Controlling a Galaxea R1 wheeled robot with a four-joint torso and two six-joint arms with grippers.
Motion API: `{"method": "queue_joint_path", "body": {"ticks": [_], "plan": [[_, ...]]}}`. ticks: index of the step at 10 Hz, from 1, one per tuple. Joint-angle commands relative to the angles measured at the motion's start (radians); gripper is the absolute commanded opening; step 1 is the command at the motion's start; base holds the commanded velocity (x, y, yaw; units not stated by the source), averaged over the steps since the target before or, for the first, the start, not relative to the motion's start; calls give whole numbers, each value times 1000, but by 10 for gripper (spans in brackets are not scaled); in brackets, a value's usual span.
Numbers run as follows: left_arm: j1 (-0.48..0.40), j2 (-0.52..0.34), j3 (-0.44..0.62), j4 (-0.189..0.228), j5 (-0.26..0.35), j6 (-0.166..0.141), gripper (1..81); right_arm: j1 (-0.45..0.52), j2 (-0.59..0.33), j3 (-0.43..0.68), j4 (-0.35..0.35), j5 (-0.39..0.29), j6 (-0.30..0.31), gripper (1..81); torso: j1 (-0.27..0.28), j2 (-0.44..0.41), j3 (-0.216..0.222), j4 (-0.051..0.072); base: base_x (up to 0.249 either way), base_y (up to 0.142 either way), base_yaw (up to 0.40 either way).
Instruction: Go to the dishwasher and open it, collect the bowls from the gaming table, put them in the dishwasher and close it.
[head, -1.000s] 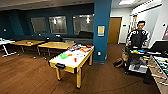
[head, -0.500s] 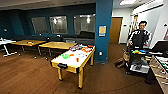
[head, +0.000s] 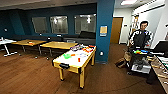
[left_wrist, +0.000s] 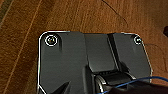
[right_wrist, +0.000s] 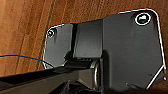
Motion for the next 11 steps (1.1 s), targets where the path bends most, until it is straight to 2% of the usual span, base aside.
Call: {"method": "queue_joint_path", "body": {"ticks": [1,11], "plan": [[-54,-7,4,-3,45,2,811,49,-11,8,-13,-45,-2,811,0,0,0,0,0,73,0],[-54,-7,4,-3,45,2,811,49,-9,7,-13,-45,-2,811,-1,0,0,0,87,72,0]]}}
